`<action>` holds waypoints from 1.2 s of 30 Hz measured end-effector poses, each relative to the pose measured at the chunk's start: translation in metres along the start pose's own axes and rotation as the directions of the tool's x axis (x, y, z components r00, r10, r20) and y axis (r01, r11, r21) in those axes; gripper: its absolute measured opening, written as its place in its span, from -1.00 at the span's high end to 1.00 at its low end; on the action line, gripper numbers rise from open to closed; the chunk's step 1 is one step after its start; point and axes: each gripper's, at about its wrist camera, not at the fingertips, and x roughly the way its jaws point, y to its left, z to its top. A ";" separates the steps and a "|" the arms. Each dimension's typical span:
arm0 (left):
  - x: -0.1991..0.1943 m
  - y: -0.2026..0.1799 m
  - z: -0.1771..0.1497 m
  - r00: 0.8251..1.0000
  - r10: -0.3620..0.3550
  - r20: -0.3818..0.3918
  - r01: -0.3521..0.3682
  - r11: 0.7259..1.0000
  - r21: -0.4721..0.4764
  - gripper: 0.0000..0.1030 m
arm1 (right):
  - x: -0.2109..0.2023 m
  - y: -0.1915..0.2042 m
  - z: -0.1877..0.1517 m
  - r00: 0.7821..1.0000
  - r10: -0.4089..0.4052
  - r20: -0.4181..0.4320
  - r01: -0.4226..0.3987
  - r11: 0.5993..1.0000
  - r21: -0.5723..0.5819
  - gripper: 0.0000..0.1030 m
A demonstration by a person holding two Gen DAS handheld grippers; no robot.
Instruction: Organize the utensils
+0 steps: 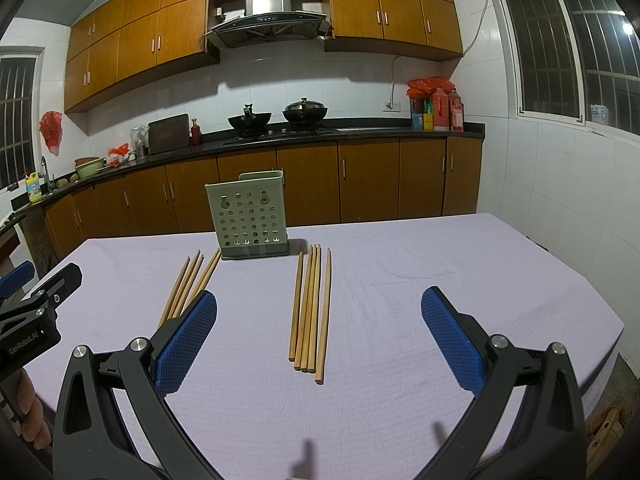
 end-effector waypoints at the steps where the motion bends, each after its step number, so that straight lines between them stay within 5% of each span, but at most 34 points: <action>1: 0.000 0.000 0.000 1.000 0.000 0.000 0.000 1.000 0.000 -0.92 | 0.000 0.000 0.000 1.000 0.000 0.000 0.000 1.000 0.000 -0.97; 36: 0.001 0.000 -0.003 1.000 0.000 -0.002 0.000 1.000 0.001 -0.92 | -0.001 0.001 0.001 1.000 0.000 0.000 0.000 1.000 0.001 -0.97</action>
